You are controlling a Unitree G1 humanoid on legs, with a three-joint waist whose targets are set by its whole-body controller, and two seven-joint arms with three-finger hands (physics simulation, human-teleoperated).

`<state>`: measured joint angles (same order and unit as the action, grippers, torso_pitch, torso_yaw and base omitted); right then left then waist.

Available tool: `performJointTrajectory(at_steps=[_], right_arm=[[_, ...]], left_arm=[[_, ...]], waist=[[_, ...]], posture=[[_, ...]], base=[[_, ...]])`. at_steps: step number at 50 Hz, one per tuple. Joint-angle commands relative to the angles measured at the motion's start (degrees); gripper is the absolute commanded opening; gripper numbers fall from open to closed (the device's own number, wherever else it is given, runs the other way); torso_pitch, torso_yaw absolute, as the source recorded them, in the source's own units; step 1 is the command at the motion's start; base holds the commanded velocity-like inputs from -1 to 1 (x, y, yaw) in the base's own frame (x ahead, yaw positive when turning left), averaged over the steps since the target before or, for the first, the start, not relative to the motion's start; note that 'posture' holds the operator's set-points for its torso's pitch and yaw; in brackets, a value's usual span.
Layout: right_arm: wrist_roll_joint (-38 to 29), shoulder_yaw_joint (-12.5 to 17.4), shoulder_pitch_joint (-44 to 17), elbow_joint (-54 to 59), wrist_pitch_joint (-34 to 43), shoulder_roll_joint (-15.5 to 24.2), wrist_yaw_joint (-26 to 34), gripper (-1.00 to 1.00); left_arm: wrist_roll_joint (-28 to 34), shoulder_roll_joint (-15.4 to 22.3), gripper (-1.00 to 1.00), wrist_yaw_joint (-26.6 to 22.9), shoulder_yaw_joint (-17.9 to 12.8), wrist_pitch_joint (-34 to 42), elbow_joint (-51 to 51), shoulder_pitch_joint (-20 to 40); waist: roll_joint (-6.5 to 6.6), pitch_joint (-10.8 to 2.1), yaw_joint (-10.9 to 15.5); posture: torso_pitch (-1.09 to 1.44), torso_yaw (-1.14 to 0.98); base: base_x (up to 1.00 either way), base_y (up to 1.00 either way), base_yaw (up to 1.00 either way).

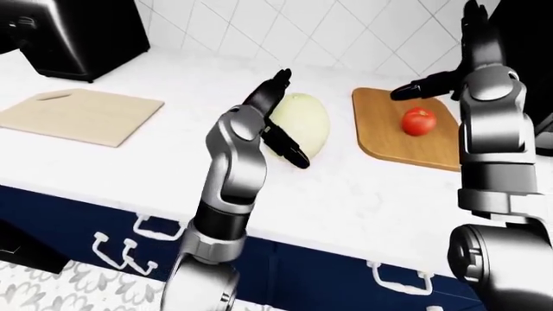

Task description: Place the cantaloupe and the tomato on separate cutting boards.

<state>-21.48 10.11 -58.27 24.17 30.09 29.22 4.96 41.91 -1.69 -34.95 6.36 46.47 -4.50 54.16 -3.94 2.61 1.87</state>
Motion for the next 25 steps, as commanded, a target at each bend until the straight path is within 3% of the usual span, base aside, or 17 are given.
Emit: performJointTrajectory(at_steps=[1,3,5,9,13,16,25], right_arm=[[-0.38,0.42,-2.02,-2.04,-1.6,0.89,-0.65,1.0],[-0.4,0.42,-1.96,-1.73,-1.91,0.9,-0.78,1.0],[-0.45,0.4,-1.84,-1.8,-1.96,0.89,-0.76,1.0],[-0.58,0.48,-1.35,-2.35,-1.89,0.89,-0.64,1.0],[-0.83,0.63,-0.8,-3.86,-1.2,1.2,0.08,1.0],[-0.95,0.74,-0.4,-4.67,-0.91,1.22,0.31,1.0],[-1.5,0.92,1.42,-10.34,1.67,1.55,3.07,1.0]], left_arm=[[0.56,-0.45,0.85,-0.54,0.19,-1.57,0.92,1.38],[0.94,-0.61,0.54,-0.48,-0.03,-2.08,0.41,1.33],[1.43,-0.84,0.08,-0.61,0.09,-2.41,0.33,0.97],[2.8,-1.57,-0.24,-1.49,0.61,-2.13,2.1,-0.04],[4.68,-2.4,-0.84,-3.25,0.95,-1.07,6.53,-1.82],[5.48,-2.71,-1.0,-3.83,0.91,-0.51,8.69,-2.73],[3.87,-0.02,-1.0,-2.78,-3.35,7.6,18.76,2.94]], waist=[[-0.31,-1.57,-0.04],[-0.33,-1.59,0.0],[-0.36,-1.64,0.02],[-0.37,-1.69,0.06],[-0.46,-1.7,0.04],[-0.49,-1.67,0.03],[-0.36,-1.29,-0.12]], posture=[[0.0,0.0],[0.0,0.0],[0.0,0.0],[0.0,0.0],[0.0,0.0],[0.0,0.0],[0.0,0.0]], base=[[0.0,0.0,0.0],[0.0,0.0,0.0],[0.0,0.0,0.0],[0.0,0.0,0.0],[0.0,0.0,0.0],[0.0,0.0,0.0],[0.0,0.0,0.0]])
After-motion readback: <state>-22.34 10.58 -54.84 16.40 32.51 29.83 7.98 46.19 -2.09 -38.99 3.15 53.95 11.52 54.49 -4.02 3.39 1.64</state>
